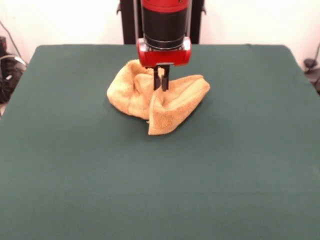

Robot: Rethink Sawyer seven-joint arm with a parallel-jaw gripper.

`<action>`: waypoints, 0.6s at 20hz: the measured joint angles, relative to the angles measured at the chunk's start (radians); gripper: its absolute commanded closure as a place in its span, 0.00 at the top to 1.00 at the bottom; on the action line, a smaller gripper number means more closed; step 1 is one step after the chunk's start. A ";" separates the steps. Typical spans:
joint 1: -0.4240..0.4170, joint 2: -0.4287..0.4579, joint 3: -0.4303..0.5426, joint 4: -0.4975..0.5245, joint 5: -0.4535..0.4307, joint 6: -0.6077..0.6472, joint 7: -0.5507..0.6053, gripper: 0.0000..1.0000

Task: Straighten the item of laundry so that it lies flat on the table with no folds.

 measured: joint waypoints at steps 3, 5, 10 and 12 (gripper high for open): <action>0.000 -0.009 0.000 0.021 0.008 -0.009 0.000 0.00; 0.003 -0.024 0.000 0.052 0.021 -0.033 0.000 0.00; 0.015 -0.045 -0.001 0.104 0.033 -0.091 0.000 0.00; 0.028 -0.052 -0.005 0.131 0.038 -0.123 0.000 0.00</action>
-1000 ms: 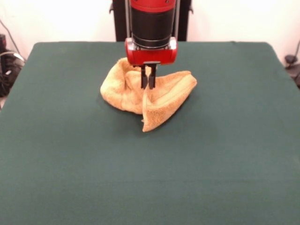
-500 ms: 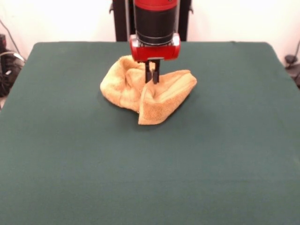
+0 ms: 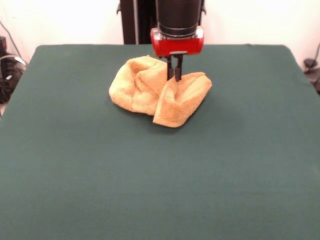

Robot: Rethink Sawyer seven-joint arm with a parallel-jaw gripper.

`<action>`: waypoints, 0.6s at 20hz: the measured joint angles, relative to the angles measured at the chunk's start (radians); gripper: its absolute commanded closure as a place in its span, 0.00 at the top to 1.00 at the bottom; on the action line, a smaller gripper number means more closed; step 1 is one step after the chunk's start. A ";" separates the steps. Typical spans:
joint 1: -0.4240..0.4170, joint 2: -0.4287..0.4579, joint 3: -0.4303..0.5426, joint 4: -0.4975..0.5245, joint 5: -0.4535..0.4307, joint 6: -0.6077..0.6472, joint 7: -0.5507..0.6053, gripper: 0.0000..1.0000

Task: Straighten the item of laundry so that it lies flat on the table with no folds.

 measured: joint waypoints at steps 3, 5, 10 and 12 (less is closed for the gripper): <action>0.009 -0.006 0.000 0.022 0.005 -0.020 0.000 0.00; 0.013 -0.012 0.000 0.043 0.012 -0.036 0.000 0.00; 0.014 -0.015 -0.002 0.082 0.031 -0.058 0.000 0.00; 0.015 -0.015 -0.003 0.092 0.034 -0.067 0.000 0.00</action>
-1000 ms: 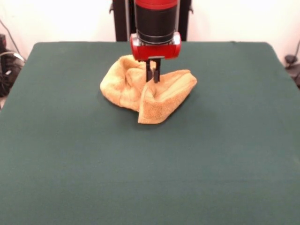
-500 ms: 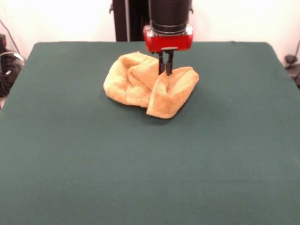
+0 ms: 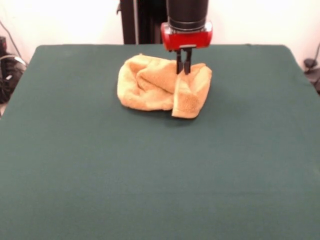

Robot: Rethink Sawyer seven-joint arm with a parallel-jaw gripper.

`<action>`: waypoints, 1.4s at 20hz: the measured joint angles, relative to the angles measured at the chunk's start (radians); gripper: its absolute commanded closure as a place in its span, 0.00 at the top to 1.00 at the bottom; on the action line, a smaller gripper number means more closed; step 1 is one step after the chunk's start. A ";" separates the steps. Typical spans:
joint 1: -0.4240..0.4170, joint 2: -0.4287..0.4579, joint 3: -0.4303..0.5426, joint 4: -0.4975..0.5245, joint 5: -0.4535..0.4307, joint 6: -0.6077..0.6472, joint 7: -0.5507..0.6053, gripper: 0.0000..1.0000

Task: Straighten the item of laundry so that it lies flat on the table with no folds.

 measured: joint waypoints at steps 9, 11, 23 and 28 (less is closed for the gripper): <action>0.018 -0.020 -0.004 0.082 0.011 -0.077 0.000 0.00; 0.018 -0.030 -0.004 0.105 0.015 -0.087 0.000 0.00; 0.014 -0.073 -0.004 0.205 0.048 -0.091 0.000 0.00; 0.015 -0.075 -0.004 0.240 0.066 -0.103 0.000 0.00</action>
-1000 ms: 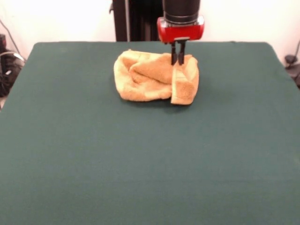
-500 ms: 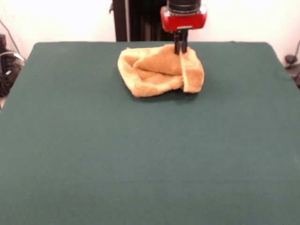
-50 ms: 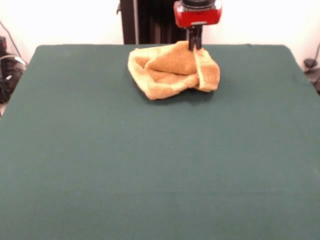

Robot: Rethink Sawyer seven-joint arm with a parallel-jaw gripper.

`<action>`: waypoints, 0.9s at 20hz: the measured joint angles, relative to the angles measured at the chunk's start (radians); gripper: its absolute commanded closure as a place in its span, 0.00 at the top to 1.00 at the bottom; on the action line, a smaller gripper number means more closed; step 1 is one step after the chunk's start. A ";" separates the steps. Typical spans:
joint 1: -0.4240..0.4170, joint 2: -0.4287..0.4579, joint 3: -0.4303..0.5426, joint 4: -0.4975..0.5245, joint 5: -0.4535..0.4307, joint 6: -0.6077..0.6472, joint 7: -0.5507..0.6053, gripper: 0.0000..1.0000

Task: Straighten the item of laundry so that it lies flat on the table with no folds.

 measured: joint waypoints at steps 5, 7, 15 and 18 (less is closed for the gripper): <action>0.008 -0.006 0.000 0.036 0.017 -0.028 0.000 0.00; 0.014 -0.009 -0.001 0.044 0.024 -0.035 0.000 0.00; 0.042 -0.036 -0.006 0.060 0.079 -0.036 0.001 0.00; 0.042 -0.049 -0.006 0.074 0.091 -0.036 0.001 0.00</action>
